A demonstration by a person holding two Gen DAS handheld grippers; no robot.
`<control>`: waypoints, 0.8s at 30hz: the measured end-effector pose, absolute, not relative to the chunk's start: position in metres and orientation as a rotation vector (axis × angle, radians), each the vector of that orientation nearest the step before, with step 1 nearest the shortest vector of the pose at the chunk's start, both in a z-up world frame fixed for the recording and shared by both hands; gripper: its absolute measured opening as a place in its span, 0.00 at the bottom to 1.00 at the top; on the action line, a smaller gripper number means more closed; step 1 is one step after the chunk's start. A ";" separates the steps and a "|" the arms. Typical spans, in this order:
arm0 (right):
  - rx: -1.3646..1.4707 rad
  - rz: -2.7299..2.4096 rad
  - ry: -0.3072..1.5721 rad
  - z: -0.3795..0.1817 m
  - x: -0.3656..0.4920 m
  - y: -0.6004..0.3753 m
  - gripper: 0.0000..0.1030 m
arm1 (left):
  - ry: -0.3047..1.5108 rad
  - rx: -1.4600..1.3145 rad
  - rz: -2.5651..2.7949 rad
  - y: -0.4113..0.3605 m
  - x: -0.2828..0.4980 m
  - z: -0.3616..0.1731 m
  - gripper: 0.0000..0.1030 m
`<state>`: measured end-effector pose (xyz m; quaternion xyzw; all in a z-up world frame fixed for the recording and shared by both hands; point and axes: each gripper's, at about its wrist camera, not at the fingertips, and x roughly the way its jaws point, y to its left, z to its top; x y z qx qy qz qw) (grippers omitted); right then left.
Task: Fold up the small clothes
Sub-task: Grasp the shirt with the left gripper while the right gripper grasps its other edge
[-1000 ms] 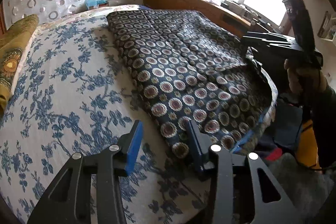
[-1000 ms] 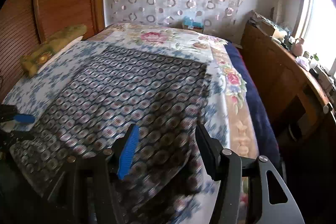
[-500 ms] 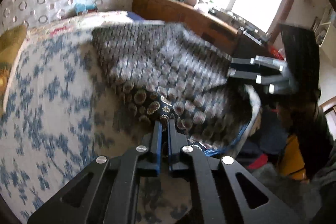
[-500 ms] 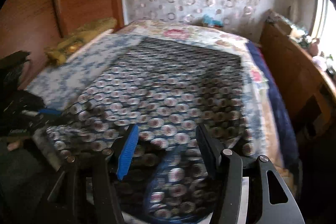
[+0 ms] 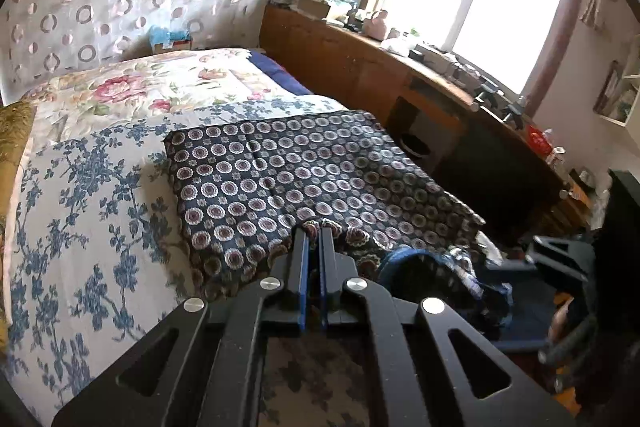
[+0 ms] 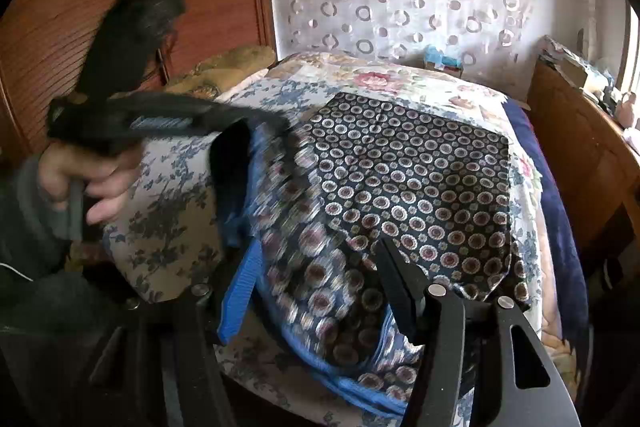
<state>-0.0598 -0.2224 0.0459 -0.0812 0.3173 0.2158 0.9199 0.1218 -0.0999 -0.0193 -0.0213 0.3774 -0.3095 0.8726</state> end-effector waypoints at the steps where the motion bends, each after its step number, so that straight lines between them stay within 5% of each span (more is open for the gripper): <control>1: -0.168 0.446 0.655 0.044 -0.059 -0.222 0.60 | 0.791 -0.042 -0.642 -0.102 0.125 -0.019 0.05; 24: -0.251 0.426 0.780 -0.006 -0.019 -0.218 0.60 | 0.838 -0.035 -0.579 -0.100 0.155 -0.048 0.05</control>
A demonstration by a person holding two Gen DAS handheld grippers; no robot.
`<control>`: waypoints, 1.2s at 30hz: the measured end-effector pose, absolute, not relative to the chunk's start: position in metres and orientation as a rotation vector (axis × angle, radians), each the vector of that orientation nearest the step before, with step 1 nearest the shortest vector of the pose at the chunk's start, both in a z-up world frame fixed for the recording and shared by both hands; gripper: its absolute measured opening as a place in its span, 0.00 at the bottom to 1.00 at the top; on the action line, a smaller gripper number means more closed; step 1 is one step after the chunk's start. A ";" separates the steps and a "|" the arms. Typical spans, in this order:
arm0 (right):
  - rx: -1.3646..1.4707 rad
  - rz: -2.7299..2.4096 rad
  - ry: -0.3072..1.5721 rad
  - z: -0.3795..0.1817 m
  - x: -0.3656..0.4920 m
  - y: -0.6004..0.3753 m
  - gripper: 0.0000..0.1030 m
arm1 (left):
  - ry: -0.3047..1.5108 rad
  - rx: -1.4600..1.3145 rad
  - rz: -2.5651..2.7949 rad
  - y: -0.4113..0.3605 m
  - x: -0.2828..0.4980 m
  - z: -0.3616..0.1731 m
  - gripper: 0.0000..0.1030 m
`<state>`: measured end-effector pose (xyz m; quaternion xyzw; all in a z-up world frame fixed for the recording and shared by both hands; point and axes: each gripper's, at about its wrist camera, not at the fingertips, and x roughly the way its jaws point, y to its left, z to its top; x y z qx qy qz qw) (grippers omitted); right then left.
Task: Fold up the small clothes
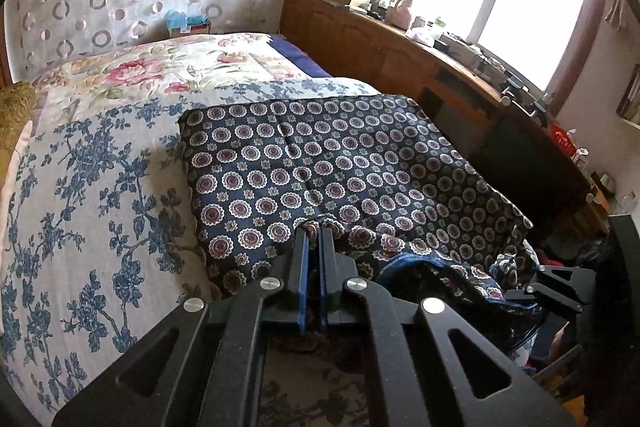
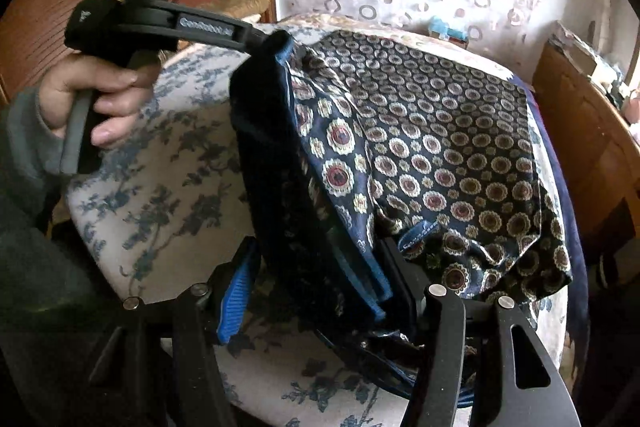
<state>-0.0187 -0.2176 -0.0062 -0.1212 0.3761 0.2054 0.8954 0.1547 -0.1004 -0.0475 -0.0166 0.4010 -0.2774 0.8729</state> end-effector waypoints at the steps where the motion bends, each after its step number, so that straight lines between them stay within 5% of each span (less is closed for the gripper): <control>1: -0.253 0.426 0.786 -0.007 -0.018 -0.218 0.60 | 0.836 -0.034 -0.579 -0.100 0.154 -0.047 0.05; 4: -0.249 0.425 0.784 -0.011 -0.015 -0.218 0.60 | 0.829 -0.037 -0.578 -0.097 0.149 -0.046 0.05; 6: -0.252 0.411 0.775 -0.013 -0.017 -0.222 0.51 | 0.824 -0.043 -0.579 -0.093 0.146 -0.043 0.05; 8: -0.267 0.384 0.762 -0.013 -0.018 -0.226 0.25 | 0.819 -0.046 -0.581 -0.091 0.143 -0.041 0.05; 11: -0.235 0.393 0.747 -0.009 -0.013 -0.238 0.09 | 0.801 -0.035 -0.568 -0.089 0.137 -0.033 0.05; 23: -0.288 0.333 0.559 0.061 0.020 -0.238 0.07 | 0.710 -0.038 -0.516 -0.069 0.147 -0.005 0.05; 36: -0.261 0.355 0.605 0.058 0.097 -0.237 0.07 | 0.775 -0.064 -0.522 -0.057 0.191 -0.018 0.05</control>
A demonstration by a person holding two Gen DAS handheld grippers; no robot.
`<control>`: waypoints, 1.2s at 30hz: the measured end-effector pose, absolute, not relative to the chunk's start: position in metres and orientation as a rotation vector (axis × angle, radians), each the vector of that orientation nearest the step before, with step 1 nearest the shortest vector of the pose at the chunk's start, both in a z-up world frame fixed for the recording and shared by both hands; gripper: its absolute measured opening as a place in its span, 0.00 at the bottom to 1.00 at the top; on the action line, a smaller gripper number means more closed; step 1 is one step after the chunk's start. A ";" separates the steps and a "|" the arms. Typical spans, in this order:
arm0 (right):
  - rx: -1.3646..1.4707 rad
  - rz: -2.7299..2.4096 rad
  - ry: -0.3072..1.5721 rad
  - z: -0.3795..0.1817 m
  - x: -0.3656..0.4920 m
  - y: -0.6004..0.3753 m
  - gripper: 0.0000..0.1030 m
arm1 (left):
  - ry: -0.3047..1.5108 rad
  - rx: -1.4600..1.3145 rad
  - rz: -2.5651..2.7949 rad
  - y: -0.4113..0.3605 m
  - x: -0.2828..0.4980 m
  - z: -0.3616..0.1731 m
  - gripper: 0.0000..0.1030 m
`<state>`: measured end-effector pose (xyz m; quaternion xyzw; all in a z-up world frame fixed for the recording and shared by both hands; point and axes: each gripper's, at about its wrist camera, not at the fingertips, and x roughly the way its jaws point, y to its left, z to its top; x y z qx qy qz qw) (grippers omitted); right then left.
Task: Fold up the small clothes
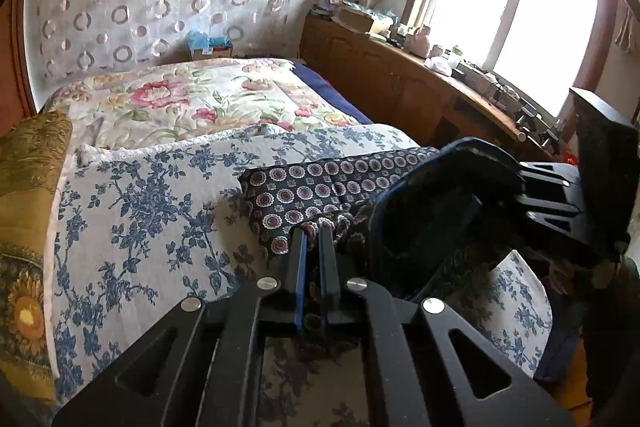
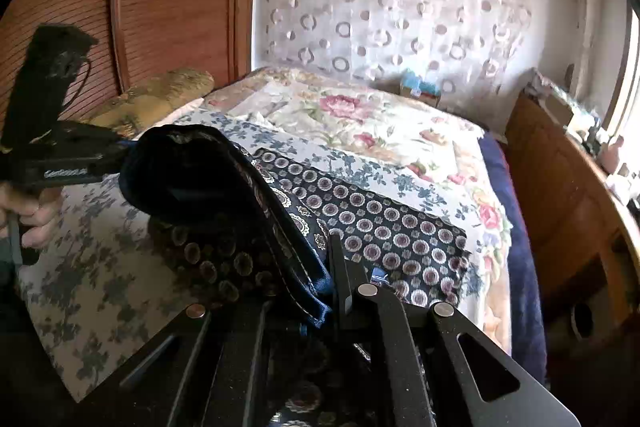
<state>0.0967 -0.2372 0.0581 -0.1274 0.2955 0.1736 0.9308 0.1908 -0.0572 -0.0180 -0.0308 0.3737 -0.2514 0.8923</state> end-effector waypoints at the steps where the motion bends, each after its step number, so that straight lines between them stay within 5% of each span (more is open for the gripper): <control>1: -0.258 0.361 0.616 0.057 0.104 -0.237 0.07 | 0.785 -0.065 -0.525 -0.057 0.193 -0.019 0.05; 4: -0.248 0.378 0.640 0.054 0.123 -0.238 0.07 | 0.822 -0.065 -0.538 -0.053 0.203 -0.022 0.14; 8: -0.245 0.398 0.680 0.049 0.143 -0.236 0.07 | 0.809 -0.050 -0.508 -0.043 0.210 -0.019 0.42; 14: -0.281 0.407 0.723 0.046 0.178 -0.229 0.07 | 0.800 -0.001 -0.461 -0.032 0.224 -0.021 0.62; 18: -0.281 0.409 0.732 0.047 0.194 -0.228 0.13 | 0.793 0.000 -0.454 -0.026 0.231 -0.021 0.63; 26: -0.248 0.317 0.667 0.063 0.213 -0.231 0.49 | 0.823 0.018 -0.481 -0.038 0.249 -0.031 0.63; 36: -0.188 0.210 0.617 0.087 0.178 -0.249 0.52 | 0.882 0.027 -0.490 -0.052 0.276 -0.054 0.63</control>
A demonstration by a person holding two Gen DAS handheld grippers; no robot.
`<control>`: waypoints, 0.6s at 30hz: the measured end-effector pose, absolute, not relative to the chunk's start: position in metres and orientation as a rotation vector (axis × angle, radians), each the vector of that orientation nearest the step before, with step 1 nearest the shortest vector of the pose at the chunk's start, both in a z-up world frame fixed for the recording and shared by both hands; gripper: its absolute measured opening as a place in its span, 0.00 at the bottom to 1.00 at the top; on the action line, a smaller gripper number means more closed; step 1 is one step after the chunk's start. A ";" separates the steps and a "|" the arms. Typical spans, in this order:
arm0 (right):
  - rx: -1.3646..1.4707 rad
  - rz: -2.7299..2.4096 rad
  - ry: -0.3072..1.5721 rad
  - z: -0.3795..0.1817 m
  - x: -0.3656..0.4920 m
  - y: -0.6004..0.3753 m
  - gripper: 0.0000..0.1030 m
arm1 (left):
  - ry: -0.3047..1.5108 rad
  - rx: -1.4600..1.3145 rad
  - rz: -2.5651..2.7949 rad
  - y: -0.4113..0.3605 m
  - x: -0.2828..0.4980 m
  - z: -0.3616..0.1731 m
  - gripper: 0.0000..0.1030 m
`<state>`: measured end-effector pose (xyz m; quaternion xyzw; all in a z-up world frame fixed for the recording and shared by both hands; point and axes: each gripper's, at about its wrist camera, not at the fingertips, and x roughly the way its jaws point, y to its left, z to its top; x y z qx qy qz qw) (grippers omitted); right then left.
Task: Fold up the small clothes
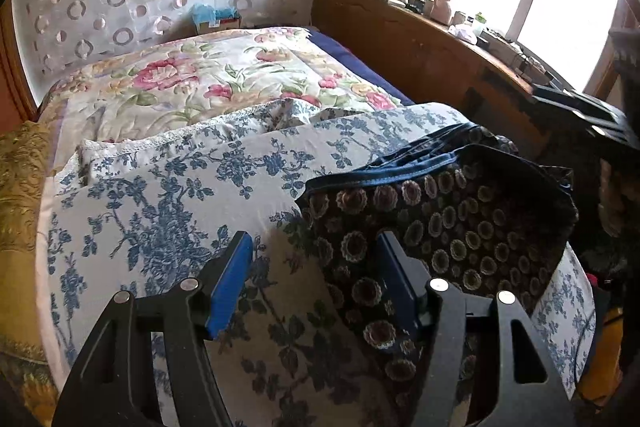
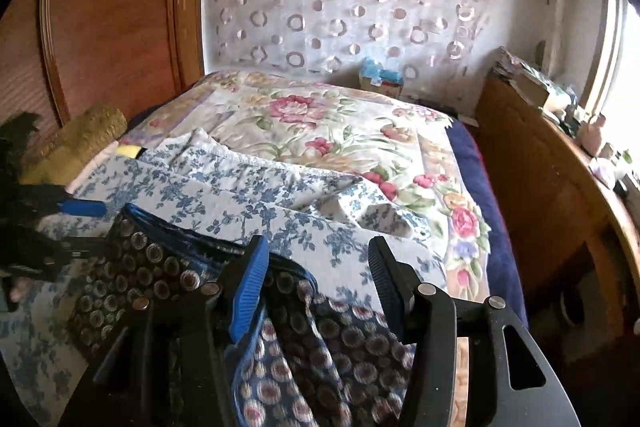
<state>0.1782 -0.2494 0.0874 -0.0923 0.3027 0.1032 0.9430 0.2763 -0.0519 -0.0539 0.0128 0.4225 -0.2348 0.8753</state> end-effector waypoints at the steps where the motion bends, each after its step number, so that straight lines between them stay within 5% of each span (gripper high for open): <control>1: -0.182 0.202 0.623 0.086 0.171 -0.252 0.52 | 0.883 0.027 -0.491 -0.053 0.276 -0.055 0.63; 18: -0.184 0.236 0.698 0.082 0.085 -0.245 0.52 | 0.908 0.029 -0.494 -0.060 0.284 -0.067 0.63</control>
